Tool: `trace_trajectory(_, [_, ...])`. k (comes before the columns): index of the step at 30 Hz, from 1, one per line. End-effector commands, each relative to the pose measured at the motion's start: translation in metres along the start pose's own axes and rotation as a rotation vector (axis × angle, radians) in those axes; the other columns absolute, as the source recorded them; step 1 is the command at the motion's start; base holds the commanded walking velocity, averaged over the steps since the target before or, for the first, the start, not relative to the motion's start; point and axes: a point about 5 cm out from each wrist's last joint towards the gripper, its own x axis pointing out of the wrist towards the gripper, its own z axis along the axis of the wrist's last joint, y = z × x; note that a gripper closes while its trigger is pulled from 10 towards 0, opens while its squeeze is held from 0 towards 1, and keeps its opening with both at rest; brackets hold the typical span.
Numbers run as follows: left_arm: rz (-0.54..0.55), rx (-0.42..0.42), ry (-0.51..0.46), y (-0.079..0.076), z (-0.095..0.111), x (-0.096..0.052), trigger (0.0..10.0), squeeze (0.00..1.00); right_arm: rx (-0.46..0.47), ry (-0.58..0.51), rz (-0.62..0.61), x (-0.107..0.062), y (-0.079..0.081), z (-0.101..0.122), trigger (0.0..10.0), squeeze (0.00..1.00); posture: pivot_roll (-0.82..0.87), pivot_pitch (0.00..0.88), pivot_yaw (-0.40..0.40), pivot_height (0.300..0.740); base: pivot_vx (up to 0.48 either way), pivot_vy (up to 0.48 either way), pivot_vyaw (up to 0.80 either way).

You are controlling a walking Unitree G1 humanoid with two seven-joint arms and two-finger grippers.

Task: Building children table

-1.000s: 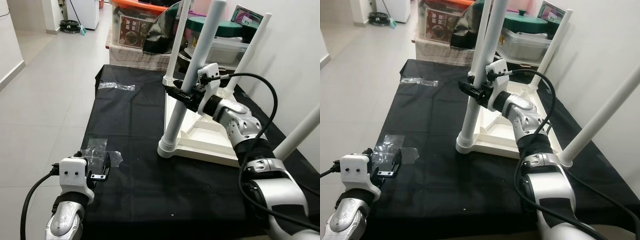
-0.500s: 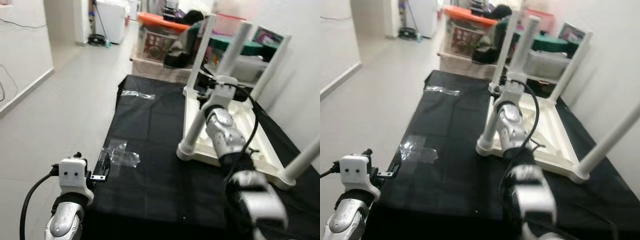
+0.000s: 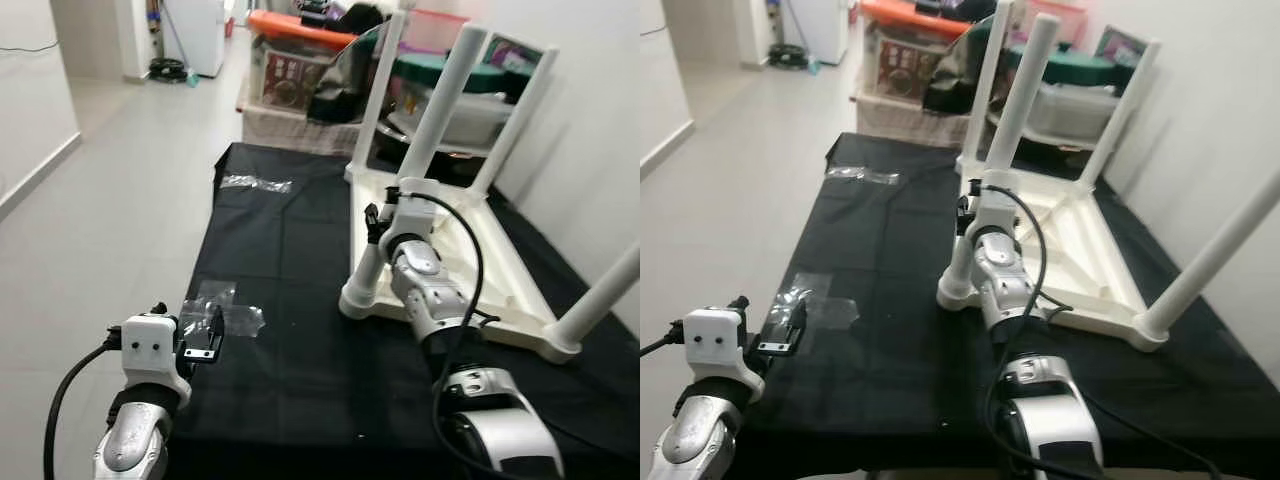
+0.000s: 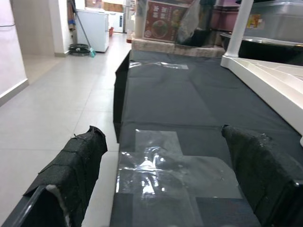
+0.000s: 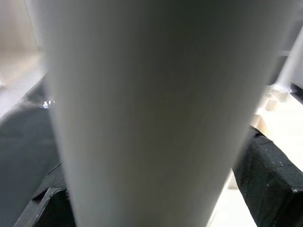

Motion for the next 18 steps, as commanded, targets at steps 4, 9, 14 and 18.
trace_trajectory(4, [-0.014,-0.008,0.011,-0.004,-0.003,0.001,10.0,0.00,0.063,-0.174,0.534,0.002,-0.001,0.044,10.0,0.00,0.10,0.000,-0.176,0.740,0.000,0.000,0.00])
trace_trajectory(9, [-0.017,-0.009,0.008,-0.005,-0.003,0.001,10.0,0.00,0.070,-0.121,0.968,-0.012,-0.015,0.033,10.0,0.00,0.11,0.000,-0.181,0.740,0.000,0.000,0.00])
trace_trajectory(14, [-0.015,-0.001,0.008,-0.004,-0.002,0.000,10.0,0.00,-0.065,-0.019,1.266,-0.033,0.008,0.004,10.0,0.00,0.13,0.000,-0.198,0.740,0.000,0.000,0.00])
trace_trajectory(18, [-0.009,0.002,0.008,-0.003,-0.002,-0.001,10.0,0.00,-0.093,0.004,1.397,-0.044,0.024,-0.008,10.0,0.00,0.13,0.000,-0.195,0.740,0.000,0.000,0.00])
